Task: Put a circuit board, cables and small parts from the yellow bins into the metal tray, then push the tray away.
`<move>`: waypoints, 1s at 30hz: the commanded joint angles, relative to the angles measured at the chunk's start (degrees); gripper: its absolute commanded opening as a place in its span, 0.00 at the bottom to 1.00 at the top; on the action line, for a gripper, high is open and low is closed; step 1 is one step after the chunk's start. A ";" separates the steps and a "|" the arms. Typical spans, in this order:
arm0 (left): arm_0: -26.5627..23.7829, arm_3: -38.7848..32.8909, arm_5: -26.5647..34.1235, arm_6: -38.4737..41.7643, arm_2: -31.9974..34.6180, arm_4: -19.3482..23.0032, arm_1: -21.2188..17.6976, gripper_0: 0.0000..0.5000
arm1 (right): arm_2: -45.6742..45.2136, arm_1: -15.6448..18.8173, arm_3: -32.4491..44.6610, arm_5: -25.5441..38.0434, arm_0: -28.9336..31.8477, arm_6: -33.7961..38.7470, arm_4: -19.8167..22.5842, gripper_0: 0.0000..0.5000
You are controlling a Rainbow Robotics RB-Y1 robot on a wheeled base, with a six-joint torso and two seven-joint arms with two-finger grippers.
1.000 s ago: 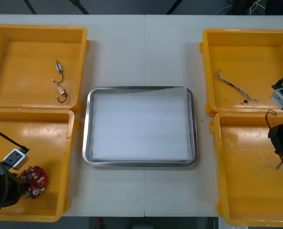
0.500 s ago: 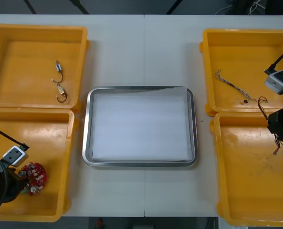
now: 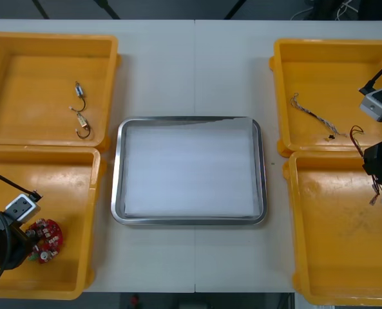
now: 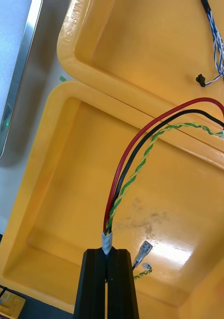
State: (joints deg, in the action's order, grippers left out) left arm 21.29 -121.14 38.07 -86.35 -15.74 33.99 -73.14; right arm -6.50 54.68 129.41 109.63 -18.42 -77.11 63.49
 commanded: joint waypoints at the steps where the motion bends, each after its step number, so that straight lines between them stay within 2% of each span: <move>1: -1.25 -1.82 -0.72 -6.73 -0.34 -1.03 -2.27 0.96 | -0.97 2.45 0.14 0.37 -1.79 -1.55 -0.04 0.00; 2: -1.25 -1.82 -0.72 -6.82 -0.34 -1.03 -2.35 0.88 | -0.97 2.45 0.14 0.37 -1.79 -1.55 -0.04 0.00; 5: -1.34 -1.73 -0.72 -6.99 -0.61 -1.12 -2.27 0.71 | -0.97 2.45 0.14 0.37 -1.79 -1.55 -0.04 0.00; 8: -1.42 -1.55 -0.72 -6.99 -0.96 -1.38 -2.35 0.61 | -0.97 2.45 0.14 0.37 -1.79 -1.55 -0.04 0.00; 10: -1.42 -1.47 -0.72 -7.08 -1.13 -1.47 -2.35 0.58 | -0.97 2.45 0.14 0.37 -1.79 -1.55 -0.04 0.00; 11: -1.60 -1.47 -0.72 -7.17 -1.49 -1.64 -2.35 0.48 | -0.97 2.45 0.14 0.37 -1.79 -1.55 -0.04 0.00; 12: -1.78 -1.38 -0.72 -7.08 -1.75 -1.73 -2.27 0.31 | -0.97 2.45 0.14 0.37 -1.79 -1.55 -0.04 0.00; 13: -1.78 -1.29 -0.72 -7.08 -1.93 -1.73 -2.35 0.21 | -0.97 2.45 0.14 0.37 -1.79 -1.55 -0.04 0.00; 14: -1.78 -1.29 -0.72 -6.99 -1.93 -1.64 -2.27 0.06 | -0.97 2.45 0.14 0.37 -1.79 -1.55 -0.04 0.00; 15: -1.78 -1.29 -0.72 -6.99 -2.01 -1.64 -2.35 0.00 | -0.97 2.45 0.14 0.37 -1.79 -1.55 -0.04 0.00; 22: -2.48 -1.47 -0.72 -6.55 -1.93 -0.94 -3.85 0.00 | -0.97 2.45 0.14 0.37 -1.79 -1.55 -0.04 0.00; 25: -3.01 -1.91 -0.72 -6.20 -1.13 2.05 -5.69 0.00 | -0.97 2.45 0.14 0.37 -1.79 -1.55 -0.04 0.00; 30: -3.09 -4.01 0.69 -5.85 4.14 10.49 -9.91 0.00 | -0.97 2.45 0.14 0.37 -1.79 -1.55 -0.04 0.00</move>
State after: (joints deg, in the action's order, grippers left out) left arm 18.89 -122.28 38.02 -87.66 -16.00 40.22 -78.43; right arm -6.50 54.72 129.32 109.75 -18.61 -77.11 63.48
